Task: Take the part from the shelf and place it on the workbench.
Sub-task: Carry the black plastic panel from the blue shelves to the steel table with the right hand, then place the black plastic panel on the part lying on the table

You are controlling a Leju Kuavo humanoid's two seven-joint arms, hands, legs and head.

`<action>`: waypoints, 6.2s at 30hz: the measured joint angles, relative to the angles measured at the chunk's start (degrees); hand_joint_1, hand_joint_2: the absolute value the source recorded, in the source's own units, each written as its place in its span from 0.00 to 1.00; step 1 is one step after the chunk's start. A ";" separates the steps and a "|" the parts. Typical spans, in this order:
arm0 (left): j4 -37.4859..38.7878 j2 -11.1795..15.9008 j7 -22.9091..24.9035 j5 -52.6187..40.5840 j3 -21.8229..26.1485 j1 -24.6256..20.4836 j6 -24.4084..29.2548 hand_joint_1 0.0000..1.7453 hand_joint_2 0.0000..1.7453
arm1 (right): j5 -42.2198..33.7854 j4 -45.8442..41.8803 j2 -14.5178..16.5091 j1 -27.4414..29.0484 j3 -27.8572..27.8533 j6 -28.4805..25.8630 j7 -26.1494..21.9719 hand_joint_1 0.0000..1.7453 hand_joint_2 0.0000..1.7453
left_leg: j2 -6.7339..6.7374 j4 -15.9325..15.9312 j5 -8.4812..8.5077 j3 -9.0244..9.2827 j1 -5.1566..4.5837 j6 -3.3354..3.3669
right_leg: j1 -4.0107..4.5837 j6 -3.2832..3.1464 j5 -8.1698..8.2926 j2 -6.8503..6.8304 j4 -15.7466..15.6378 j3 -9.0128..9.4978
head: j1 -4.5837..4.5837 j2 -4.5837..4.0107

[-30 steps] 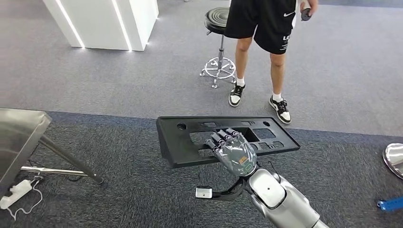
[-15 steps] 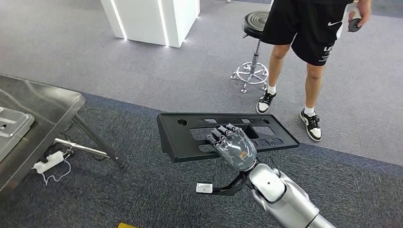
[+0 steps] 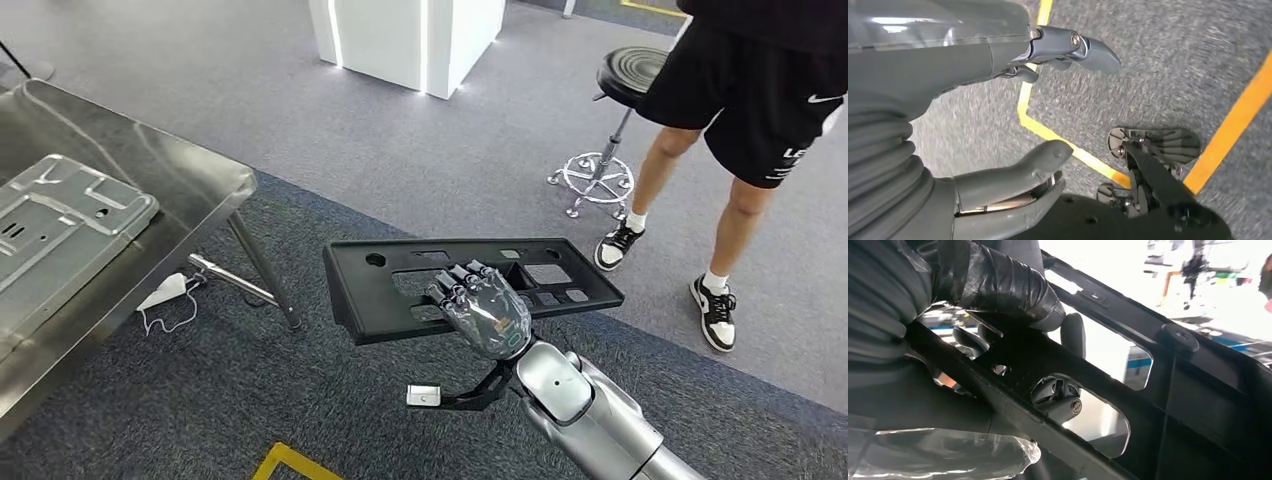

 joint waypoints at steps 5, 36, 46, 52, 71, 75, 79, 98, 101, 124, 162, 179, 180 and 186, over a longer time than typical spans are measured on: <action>0.00 -0.11 -0.01 0.01 -0.07 0.05 0.01 0.00 1.00 | 0.01 0.39 -0.10 -0.21 0.04 0.08 0.01 1.00 1.00 | -4.16 1.75 -0.89 -0.53 0.35 -1.45 | -0.76 0.16 7.58 3.83 -13.52 5.41 | -0.01 -0.01; -0.04 -0.32 1.81 0.13 -0.31 0.25 0.38 0.00 1.00 | -0.14 3.10 -1.26 -3.80 2.79 7.11 2.32 1.00 1.00 | -4.82 1.49 -0.38 -0.96 0.29 -1.06 | -0.49 -0.30 7.93 4.66 -14.68 5.45 | -0.03 -0.01; -0.05 -0.24 2.51 0.08 -0.44 0.17 0.07 0.00 1.00 | -1.44 4.49 -0.95 -10.99 6.05 19.93 0.98 1.00 1.00 | 2.38 17.26 -6.46 -9.64 0.82 -3.69 | -0.25 -2.22 7.62 -2.88 -15.83 6.50 | -0.21 -0.01; -0.07 -0.22 2.59 0.08 -0.49 0.04 0.04 0.00 1.00 | -1.69 5.40 -0.45 -15.64 8.60 22.34 0.75 1.00 1.00 | 5.96 1.43 -0.17 -1.40 -0.13 -2.44 | 0.23 -0.75 6.51 -7.40 -15.92 7.82 | -0.15 0.00; -0.08 -0.28 3.81 0.15 -0.68 0.43 -0.90 0.00 1.00 | -2.81 8.86 -0.35 -21.28 13.92 25.50 1.90 1.00 1.00 | -3.96 2.36 -0.96 -2.09 0.83 -2.91 | -0.52 -1.64 9.17 3.16 -15.97 4.89 | -0.22 -0.01; -0.09 -0.28 3.82 0.14 -0.74 0.16 -1.07 0.00 1.00 | -2.86 9.46 -0.32 -21.89 14.27 25.58 2.02 1.00 1.00 | 2.08 14.70 -6.35 -8.42 0.88 -3.70 | -0.08 -2.56 8.75 -0.65 -16.26 5.62 | -0.56 -0.01; -0.09 -0.26 3.92 0.12 -0.82 0.28 -1.28 0.00 1.00 | -2.82 9.60 0.00 -22.64 15.13 26.68 1.93 1.00 1.00 | 2.72 8.95 -2.04 -5.57 0.99 -3.64 | 0.10 -2.23 8.04 -3.37 -16.05 6.18 | -0.56 -0.01; -0.09 -0.24 4.15 0.71 -0.87 0.55 -1.45 0.00 1.00 | -3.54 5.49 -1.31 -31.12 16.76 27.88 0.89 1.00 1.00 | 3.43 0.55 0.29 -1.14 0.03 -1.83 | 0.23 -0.90 8.40 -4.01 -16.76 6.54 | -0.48 -0.01; -0.09 -0.24 4.15 0.78 -0.87 0.56 -1.91 0.00 1.00 | -3.62 4.73 -1.48 -31.63 16.76 28.27 0.89 1.00 1.00 | 3.43 0.56 0.31 -1.13 0.04 -1.81 | 0.24 -0.82 8.40 -4.01 -16.77 6.55 | -0.48 -0.01; -0.09 -0.39 3.97 1.05 -0.86 0.47 -1.98 0.00 1.00 | -5.54 4.00 -2.88 -31.63 17.07 28.96 0.55 1.00 1.00 | 1.97 -0.35 -1.43 1.74 0.43 -0.30 | -0.47 0.55 8.19 0.02 -8.50 0.52 | -0.37 -0.01; -0.08 -0.61 3.86 1.36 -0.87 0.46 -1.60 0.00 1.00 | -7.59 5.91 -4.42 -29.82 16.98 28.00 1.01 1.00 1.00 | 1.74 3.64 -5.29 4.76 0.26 -2.50 | 0.51 -2.97 11.82 0.15 -16.99 3.47 | -0.42 -0.01; -0.08 -0.63 3.84 1.48 -0.86 0.58 -1.08 0.00 1.00 | -8.67 7.98 -4.46 -26.26 15.45 26.97 1.21 1.00 1.00 | 2.47 -0.44 0.31 0.17 0.67 -0.52 | -0.15 -0.06 3.98 0.11 -7.57 4.91 | -0.40 -0.01; -0.07 -0.63 3.84 1.50 -0.86 0.50 -1.04 0.00 1.00 | -8.70 8.04 -4.51 -26.11 15.42 26.96 1.25 1.00 1.00 | 2.44 -0.43 -0.04 0.52 0.56 -0.31 | -0.15 0.06 2.54 0.10 -4.11 2.43 | -0.40 -0.01; -0.08 -0.97 3.31 1.78 -0.86 0.64 -1.21 0.00 1.00 | -9.94 9.67 -4.86 -23.36 13.80 25.91 1.63 1.00 1.00 | 1.76 -0.26 -2.72 3.86 -0.18 -0.25 | 0.69 -1.60 10.16 0.09 -12.70 1.11 | -0.40 -0.01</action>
